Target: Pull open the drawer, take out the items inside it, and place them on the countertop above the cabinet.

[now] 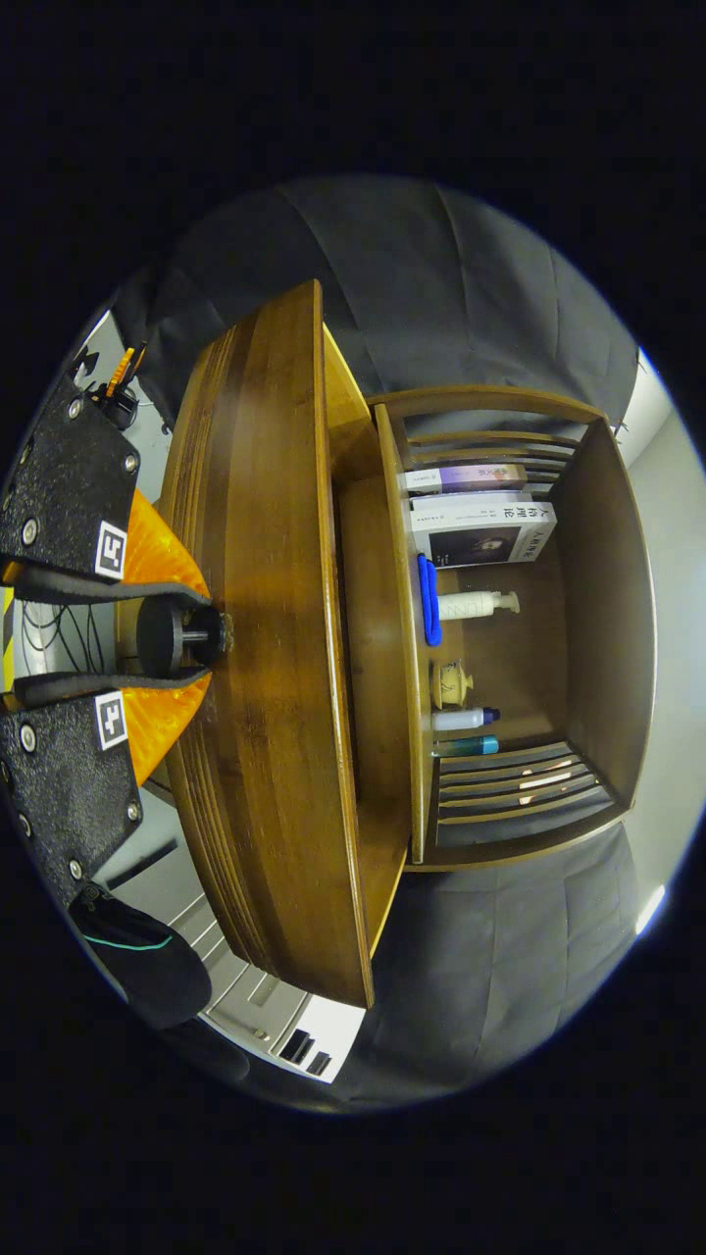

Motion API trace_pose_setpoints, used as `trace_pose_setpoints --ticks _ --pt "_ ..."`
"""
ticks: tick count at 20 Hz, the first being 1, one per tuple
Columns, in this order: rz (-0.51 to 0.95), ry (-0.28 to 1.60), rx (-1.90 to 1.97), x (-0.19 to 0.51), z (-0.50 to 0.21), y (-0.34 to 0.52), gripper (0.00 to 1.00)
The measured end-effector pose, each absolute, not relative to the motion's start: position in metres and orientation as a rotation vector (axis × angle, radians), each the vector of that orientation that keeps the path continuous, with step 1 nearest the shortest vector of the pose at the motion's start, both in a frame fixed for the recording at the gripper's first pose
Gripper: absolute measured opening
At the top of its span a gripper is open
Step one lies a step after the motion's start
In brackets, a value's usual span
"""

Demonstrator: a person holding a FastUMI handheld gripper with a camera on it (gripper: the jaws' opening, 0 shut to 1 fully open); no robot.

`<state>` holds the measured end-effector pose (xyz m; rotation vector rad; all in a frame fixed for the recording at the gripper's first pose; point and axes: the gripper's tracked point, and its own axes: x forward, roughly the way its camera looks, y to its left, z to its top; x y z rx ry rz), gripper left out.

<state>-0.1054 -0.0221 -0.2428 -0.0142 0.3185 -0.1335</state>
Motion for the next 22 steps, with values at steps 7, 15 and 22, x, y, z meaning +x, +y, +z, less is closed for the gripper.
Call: trace_pose_setpoints --ticks 7,15,22 --pt "-0.091 0.325 -0.028 -0.119 -0.244 -0.016 0.44" --pt "-0.035 0.238 -0.106 -0.111 -0.152 -0.001 0.96" --pt "-0.113 0.342 -0.14 -0.059 -0.099 -0.015 0.96"
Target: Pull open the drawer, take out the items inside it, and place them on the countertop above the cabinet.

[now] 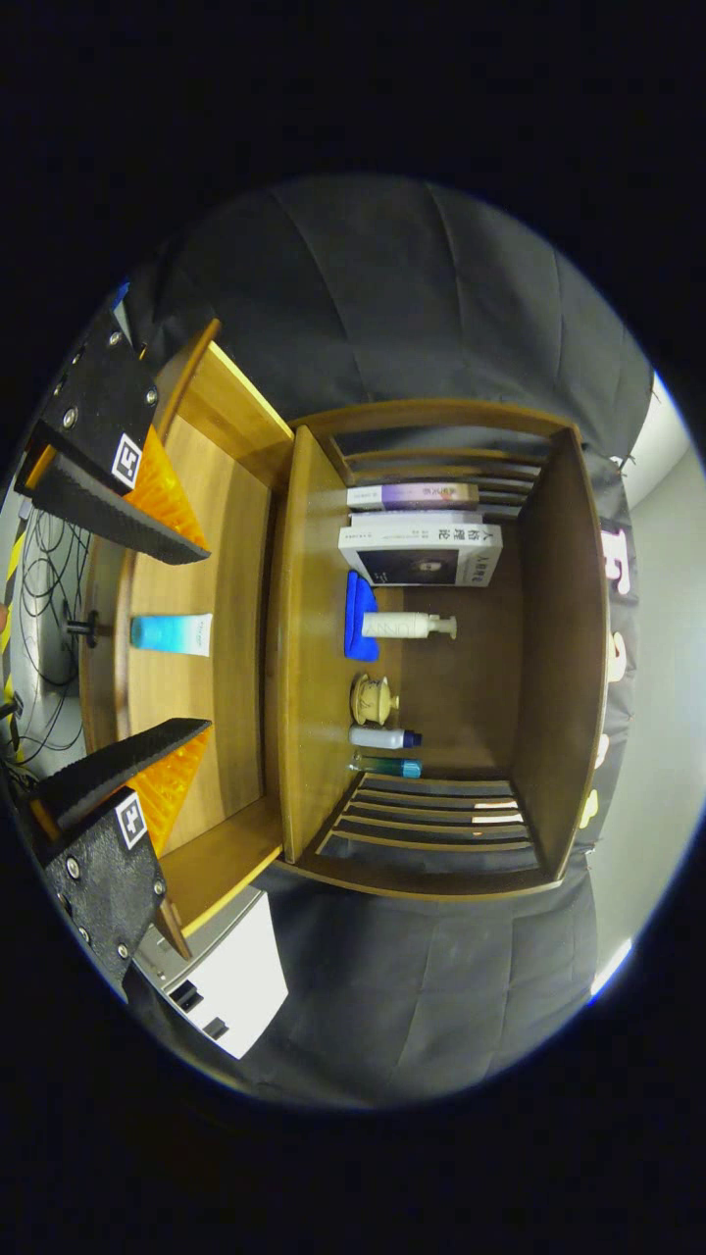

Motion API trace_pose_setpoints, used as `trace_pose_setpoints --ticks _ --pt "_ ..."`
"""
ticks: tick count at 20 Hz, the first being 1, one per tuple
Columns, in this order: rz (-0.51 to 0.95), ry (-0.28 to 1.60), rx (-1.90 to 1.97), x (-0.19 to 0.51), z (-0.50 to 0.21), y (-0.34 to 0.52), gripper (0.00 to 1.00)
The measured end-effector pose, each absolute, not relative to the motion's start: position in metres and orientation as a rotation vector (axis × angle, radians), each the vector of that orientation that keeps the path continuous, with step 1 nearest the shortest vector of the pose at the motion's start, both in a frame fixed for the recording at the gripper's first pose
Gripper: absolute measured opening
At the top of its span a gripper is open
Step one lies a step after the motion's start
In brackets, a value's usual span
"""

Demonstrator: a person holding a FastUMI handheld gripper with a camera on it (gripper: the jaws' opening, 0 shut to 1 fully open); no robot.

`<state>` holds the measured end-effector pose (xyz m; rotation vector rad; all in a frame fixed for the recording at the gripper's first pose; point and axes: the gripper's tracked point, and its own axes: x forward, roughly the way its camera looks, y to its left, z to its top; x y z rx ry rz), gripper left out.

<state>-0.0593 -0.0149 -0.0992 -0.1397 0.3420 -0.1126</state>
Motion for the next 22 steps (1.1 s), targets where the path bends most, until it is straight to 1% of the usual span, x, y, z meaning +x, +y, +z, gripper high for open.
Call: trace_pose_setpoints --ticks 3,8,11,15,20,22 --pt "-0.125 0.421 -0.152 -0.029 -0.099 -0.018 0.97" --pt "-0.198 0.576 -0.094 0.007 -0.125 -0.029 0.97" --pt "-0.222 0.664 0.003 0.018 -0.156 -0.027 0.97" --pt "-0.263 0.789 0.099 0.016 -0.195 -0.027 0.97" --pt "-0.312 0.88 0.188 0.022 -0.222 -0.028 0.96" --pt "-0.337 0.935 0.17 0.023 -0.234 -0.034 0.96"
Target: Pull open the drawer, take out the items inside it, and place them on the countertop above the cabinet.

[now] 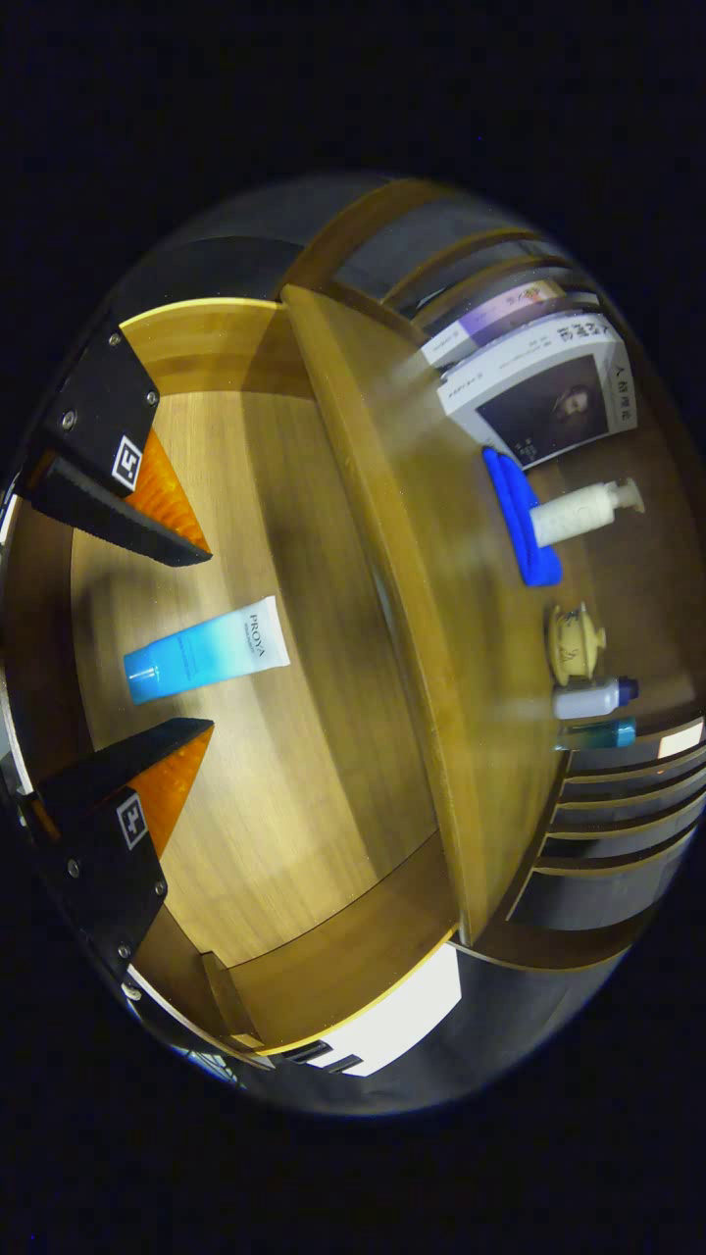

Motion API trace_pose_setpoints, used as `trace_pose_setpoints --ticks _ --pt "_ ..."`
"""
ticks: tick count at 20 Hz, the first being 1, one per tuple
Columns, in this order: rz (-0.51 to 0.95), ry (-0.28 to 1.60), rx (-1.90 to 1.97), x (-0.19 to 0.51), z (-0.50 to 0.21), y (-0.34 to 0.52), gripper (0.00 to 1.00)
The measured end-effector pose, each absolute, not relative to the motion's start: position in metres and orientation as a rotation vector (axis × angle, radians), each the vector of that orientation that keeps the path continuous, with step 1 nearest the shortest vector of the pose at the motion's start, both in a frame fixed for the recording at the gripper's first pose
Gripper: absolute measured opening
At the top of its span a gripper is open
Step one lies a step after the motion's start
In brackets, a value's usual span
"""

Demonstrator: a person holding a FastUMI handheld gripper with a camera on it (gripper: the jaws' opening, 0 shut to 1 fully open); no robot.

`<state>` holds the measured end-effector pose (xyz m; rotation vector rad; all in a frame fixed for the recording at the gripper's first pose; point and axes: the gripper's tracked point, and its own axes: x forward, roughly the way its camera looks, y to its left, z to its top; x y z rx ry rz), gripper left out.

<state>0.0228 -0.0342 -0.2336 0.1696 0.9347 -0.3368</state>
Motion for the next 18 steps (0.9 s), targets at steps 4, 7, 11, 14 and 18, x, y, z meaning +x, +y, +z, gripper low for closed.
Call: trace_pose_setpoints --ticks 4,7,11,14,18 --pt "-0.333 1.045 0.078 0.024 -0.25 -0.041 0.95" --pt "-0.327 1.113 0.044 0.022 -0.262 -0.041 0.9" --pt "-0.328 1.12 0.033 0.025 -0.267 -0.044 0.8" --pt "-0.312 1.125 0.074 0.026 -0.273 -0.039 0.66" --pt "-0.296 1.132 0.066 0.025 -0.277 -0.037 0.51"
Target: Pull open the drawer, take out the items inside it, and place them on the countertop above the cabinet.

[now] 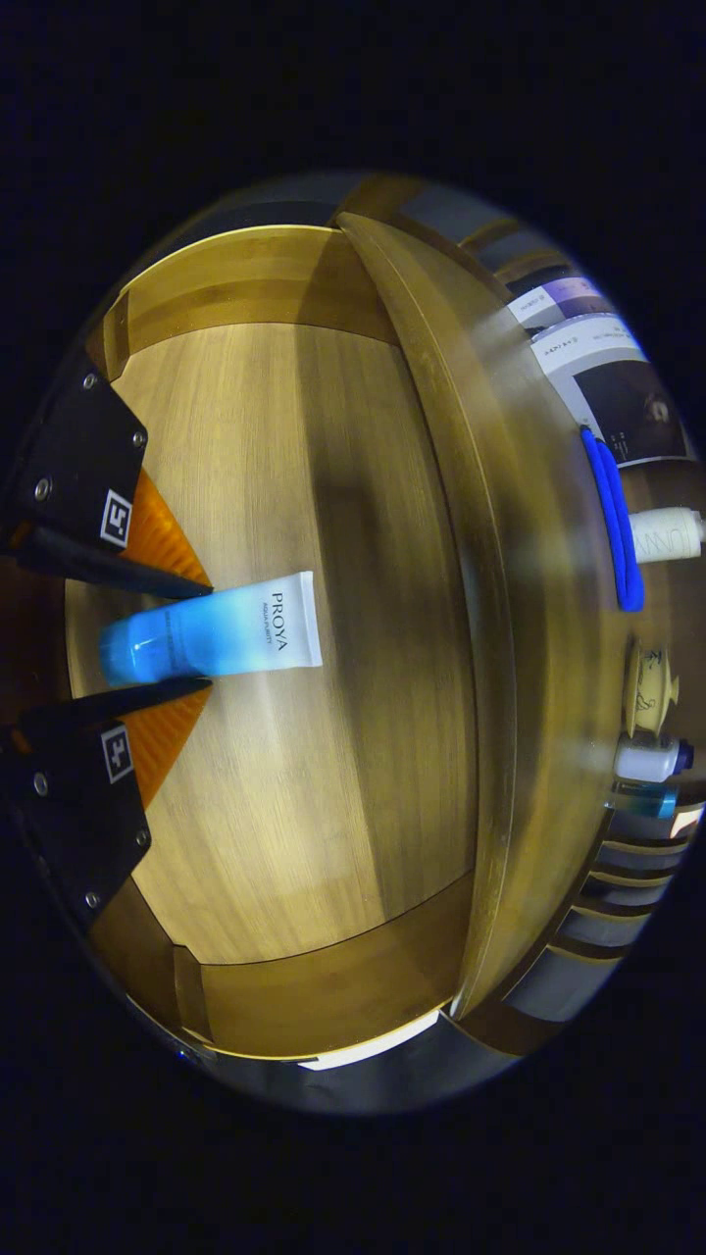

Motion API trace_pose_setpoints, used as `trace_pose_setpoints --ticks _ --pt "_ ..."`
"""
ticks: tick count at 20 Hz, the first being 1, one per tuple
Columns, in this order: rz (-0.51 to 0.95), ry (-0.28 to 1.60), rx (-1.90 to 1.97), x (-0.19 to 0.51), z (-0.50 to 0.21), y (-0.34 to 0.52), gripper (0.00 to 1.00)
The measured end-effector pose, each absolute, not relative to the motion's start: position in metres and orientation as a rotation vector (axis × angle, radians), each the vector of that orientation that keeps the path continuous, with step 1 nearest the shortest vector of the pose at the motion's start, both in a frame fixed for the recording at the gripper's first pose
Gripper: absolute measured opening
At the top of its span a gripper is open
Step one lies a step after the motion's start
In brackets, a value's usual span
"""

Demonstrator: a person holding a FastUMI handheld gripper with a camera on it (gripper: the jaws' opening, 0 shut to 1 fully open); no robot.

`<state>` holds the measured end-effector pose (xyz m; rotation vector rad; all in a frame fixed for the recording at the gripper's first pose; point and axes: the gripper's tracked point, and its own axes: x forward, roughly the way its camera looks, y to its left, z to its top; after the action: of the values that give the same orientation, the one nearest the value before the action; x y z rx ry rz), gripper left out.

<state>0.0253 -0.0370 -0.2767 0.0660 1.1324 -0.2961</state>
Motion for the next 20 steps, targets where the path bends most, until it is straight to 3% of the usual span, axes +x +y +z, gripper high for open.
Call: trace_pose_setpoints --ticks 9,20 --pt "-0.327 1.058 0.067 0.025 -0.272 -0.042 0.35" --pt "-0.339 0.92 -0.087 0.005 -0.213 -0.037 0.34"
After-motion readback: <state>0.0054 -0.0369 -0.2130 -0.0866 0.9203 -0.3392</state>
